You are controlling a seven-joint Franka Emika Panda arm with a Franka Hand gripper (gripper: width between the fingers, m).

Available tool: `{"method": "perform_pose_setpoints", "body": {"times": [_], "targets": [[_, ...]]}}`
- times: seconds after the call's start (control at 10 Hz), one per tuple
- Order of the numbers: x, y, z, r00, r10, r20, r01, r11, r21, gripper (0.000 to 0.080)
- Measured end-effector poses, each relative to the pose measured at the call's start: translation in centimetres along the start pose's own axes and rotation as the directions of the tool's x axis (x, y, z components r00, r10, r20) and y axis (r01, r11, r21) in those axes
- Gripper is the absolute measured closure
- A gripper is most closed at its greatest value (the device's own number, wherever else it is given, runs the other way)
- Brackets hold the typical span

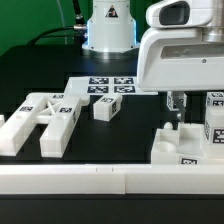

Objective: Assemble chair

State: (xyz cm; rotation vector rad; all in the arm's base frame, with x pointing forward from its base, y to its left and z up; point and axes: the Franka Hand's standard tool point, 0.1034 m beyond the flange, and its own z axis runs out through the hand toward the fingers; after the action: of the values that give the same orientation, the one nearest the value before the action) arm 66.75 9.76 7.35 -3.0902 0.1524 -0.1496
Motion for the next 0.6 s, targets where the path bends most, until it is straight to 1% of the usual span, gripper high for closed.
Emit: {"method": "perform_pose_setpoints", "body": {"times": [0.1,0.2,0.3,0.5,0.6], "targets": [[-0.01,0.01,0.01,1.0,0.0,0.0,0.0,1.0,0.0,0.0278],[-0.01,0.01,0.02,1.0,0.006,0.0,-0.006,1.0,0.0,0.0413],[-0.01,0.01,0.03,0.999,0.033,0.0,-0.033,0.999,0.0,0.0511],[-0.01,0.0,0.04,0.999,0.041,0.0,-0.041,0.999,0.001,0.0511],[-0.02,-0.06,0.04,0.988,0.157,0.001,-0.157,0.988,0.004,0.0511]]}}
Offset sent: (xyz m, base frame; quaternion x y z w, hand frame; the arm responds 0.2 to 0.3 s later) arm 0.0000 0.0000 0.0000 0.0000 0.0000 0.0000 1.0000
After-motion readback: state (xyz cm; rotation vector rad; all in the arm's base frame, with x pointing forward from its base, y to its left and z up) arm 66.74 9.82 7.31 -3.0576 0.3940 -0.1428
